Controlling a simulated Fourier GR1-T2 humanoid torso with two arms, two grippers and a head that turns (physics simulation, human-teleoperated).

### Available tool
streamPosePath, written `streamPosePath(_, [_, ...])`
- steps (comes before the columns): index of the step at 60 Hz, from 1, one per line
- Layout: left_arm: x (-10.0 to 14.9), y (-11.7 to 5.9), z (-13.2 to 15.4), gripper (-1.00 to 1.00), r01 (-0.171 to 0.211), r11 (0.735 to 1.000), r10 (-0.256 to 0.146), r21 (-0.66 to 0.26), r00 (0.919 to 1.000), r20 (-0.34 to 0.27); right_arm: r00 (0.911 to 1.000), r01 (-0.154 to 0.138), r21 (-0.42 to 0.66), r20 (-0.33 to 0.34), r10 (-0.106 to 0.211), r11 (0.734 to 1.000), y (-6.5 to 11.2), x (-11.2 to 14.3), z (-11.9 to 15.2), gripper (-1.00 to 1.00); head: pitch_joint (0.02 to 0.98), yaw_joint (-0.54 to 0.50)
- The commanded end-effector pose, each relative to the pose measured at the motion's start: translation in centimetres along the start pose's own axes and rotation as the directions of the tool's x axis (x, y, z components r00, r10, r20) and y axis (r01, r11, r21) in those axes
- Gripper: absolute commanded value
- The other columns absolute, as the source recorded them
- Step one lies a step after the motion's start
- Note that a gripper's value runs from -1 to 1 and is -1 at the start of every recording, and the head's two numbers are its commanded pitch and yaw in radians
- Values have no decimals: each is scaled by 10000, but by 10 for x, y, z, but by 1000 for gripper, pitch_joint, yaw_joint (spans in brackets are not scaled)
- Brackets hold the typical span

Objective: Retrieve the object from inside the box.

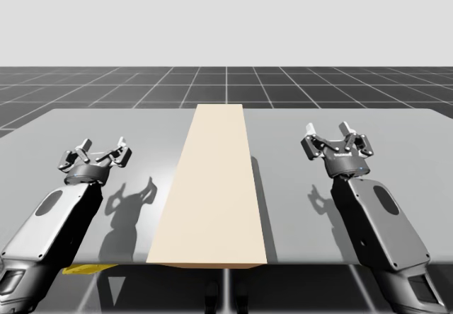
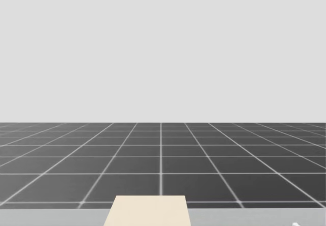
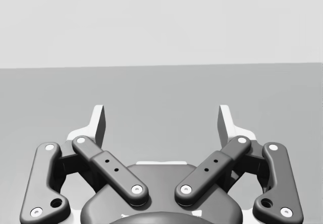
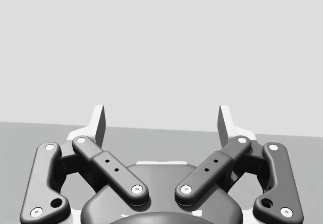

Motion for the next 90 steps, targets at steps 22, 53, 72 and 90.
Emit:
streamPosePath(22, [-17,-18,5,-1000,761,9663,-1227,-2457,9760,-1801,9517,1001,5189,-2988,704,8490,26,-23,22,-1000,69,-13])
streamPosePath(53, [-19,-102,74,-1000,1882,5871,-3163,-7873,9486,-91,9741,368,8096,-1599,1599,5859,93,-36,65,-1000,76,-19])
streamPosePath(72, [-11,-149,102,-1000,1363,5049,-2370,-8524,9714,149,9794,87,8137,-1241,1591,5812,90,-35,65,-1000,70,-35])
streamPosePath(90, [-26,-189,90,-1000,356,4616,-1882,-8864,9804,-586,9824,-231,8223,-867,1653,5685,93,-35,65,-1000,82,-13])
